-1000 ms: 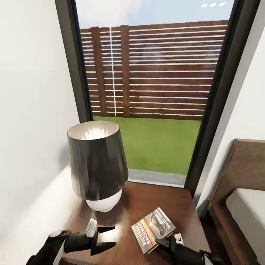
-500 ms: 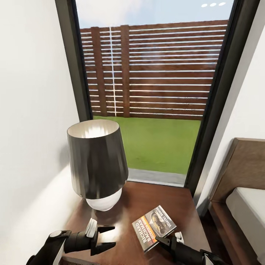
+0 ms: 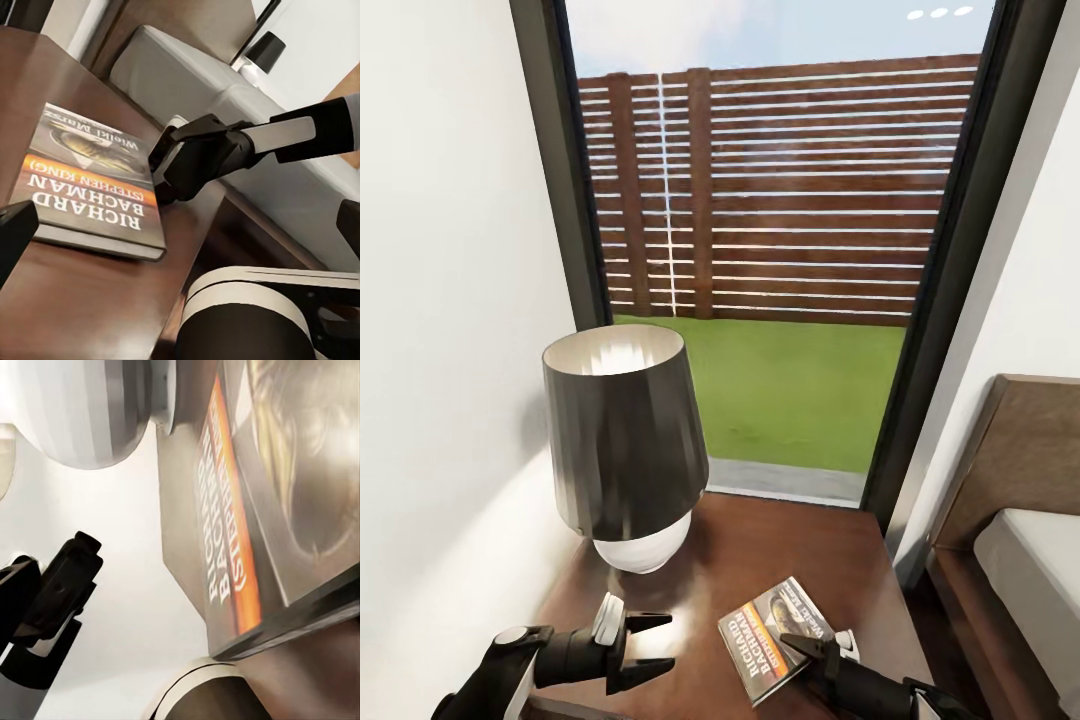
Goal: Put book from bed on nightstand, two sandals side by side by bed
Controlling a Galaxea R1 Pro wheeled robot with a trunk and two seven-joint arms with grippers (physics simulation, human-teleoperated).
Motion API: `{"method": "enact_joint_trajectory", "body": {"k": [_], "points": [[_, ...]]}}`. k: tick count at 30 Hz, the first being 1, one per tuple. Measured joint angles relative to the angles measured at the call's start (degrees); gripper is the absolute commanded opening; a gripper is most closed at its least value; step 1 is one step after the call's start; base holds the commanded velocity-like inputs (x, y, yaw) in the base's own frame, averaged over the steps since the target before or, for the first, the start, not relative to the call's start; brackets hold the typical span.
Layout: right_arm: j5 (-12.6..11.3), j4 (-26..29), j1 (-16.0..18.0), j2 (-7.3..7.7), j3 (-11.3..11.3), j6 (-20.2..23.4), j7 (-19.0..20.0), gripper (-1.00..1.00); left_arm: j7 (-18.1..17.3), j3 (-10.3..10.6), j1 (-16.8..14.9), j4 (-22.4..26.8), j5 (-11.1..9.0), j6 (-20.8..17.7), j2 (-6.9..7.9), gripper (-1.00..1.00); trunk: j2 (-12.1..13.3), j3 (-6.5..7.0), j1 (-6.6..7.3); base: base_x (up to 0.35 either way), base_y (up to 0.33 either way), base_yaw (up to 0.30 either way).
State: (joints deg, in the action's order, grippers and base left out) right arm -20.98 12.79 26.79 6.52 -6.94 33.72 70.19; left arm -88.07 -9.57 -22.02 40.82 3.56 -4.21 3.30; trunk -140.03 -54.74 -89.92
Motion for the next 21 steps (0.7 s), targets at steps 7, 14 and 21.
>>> {"method": "enact_joint_trajectory", "body": {"k": [7, 14, 21], "points": [[0.01, 0.0, 0.0, 0.0, -0.01, 0.01, 0.0, 1.0, -0.04, -0.05, 0.0, 0.0, -0.06, 0.0, 0.0, 1.0, 0.0, 0.0, 0.0, 0.0, 0.0, 0.0], [0.04, 0.0, 0.0, 0.0, -0.04, 0.01, 0.0, 1.0, -0.04, -0.07, 0.0, 0.0, -0.06, 0.0, 0.0, 1.0, 0.0, 0.0, 0.0, 0.0, 0.0, 0.0], [-0.11, 1.11, 0.0, -0.03, 0.04, 0.18, -1.9, 1.0, -0.04, -0.06, -0.01, -0.01, -0.06, 0.0, 0.03, 1.0, 0.01, 0.0, -0.02, -0.137, 0.0, 0.0]]}}
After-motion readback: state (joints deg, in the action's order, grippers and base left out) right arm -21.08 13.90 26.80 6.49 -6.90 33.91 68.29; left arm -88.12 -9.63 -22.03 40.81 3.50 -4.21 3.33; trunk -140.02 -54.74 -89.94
